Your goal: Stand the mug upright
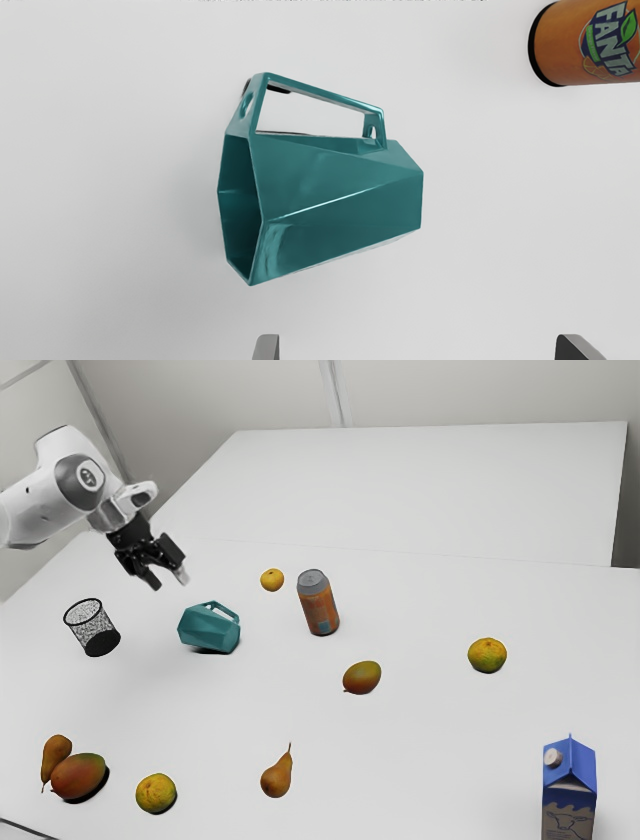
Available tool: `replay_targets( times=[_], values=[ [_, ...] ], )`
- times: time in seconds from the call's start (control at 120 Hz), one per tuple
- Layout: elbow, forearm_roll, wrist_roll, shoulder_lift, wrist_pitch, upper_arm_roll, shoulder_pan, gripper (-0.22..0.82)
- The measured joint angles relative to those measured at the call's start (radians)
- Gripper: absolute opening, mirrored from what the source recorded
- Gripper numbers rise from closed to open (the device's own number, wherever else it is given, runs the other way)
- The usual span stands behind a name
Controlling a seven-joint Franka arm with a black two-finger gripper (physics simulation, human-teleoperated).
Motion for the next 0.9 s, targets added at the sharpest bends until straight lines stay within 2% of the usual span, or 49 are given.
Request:
replay_targets(
  times=[0.242, 0.458, 0.808, 0.9],
  values=[
    [0.064, -0.080, 0.139, 0.146, 0.014, -0.001, 0.057, 0.60],
    [0.125, -0.146, 0.225, 0.236, -0.038, 0.000, 0.084, 0.60],
    [0.137, -0.272, 0.312, 0.288, -0.152, -0.001, 0.088, 0.60],
    [0.136, -0.291, 0.327, 0.301, -0.175, -0.001, 0.090, 0.51]
  ],
)
